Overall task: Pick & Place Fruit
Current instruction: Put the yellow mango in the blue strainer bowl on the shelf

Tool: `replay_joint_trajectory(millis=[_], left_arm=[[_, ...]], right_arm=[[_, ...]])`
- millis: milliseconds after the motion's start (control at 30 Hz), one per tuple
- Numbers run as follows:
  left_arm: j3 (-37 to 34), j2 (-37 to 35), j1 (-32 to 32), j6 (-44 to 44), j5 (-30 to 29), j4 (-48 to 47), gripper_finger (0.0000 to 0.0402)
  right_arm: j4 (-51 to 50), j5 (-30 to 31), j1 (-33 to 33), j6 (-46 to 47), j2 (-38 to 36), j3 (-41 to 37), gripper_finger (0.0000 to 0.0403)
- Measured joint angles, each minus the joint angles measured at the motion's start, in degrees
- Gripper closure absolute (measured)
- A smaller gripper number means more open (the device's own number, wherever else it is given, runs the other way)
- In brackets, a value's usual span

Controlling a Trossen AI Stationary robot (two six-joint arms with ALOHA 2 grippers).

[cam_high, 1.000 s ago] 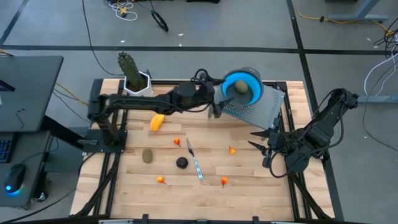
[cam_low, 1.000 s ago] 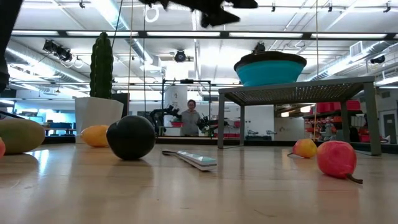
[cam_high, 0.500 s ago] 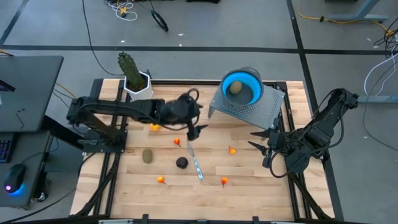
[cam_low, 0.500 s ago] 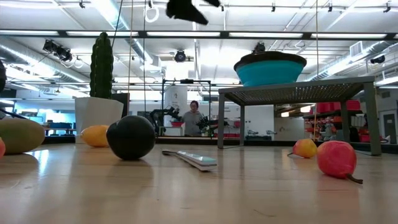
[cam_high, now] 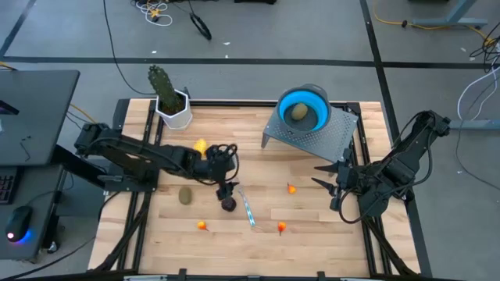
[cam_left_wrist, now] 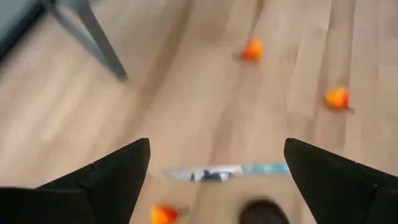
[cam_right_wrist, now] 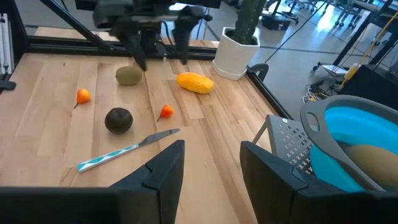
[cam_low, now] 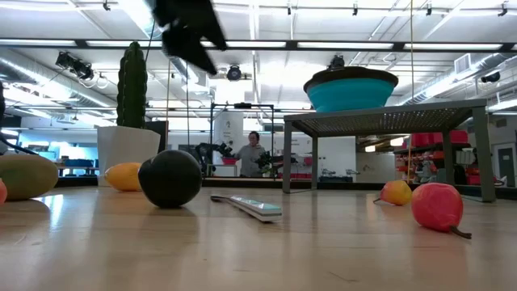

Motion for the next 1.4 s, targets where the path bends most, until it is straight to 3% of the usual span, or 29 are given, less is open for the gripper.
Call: replay_joint_trajectory(millis=[400, 633, 933, 1200, 1400], left_arm=[[-19.83, -11.34, -3.62, -17.69, -4.94, -1.62, 0.0024], [-27.29, -16.84, -3.59, -25.36, -6.72, -1.42, 0.0024], [-28.25, -15.05, -4.64, -19.58, -5.21, 6.83, 0.0024], [-28.3, -13.5, -2.73, -32.25, -14.45, -12.93, 0.0024], [-28.3, -13.56, 0.34, -35.96, -19.56, -16.21, 0.0024]], right_arm=[[1.45, 0.04, -0.02, -1.83, 0.0, 0.0, 0.0236], [2.14, 0.02, -0.02, -2.56, 0.0, 0.0, 0.0236], [2.8, -0.11, -0.02, -2.4, 0.09, 0.0, 0.0236], [2.75, -0.13, -0.03, -1.27, 0.44, 0.0, 0.0236], [2.78, -0.13, -0.02, -1.47, 0.87, -0.02, 0.0236]])
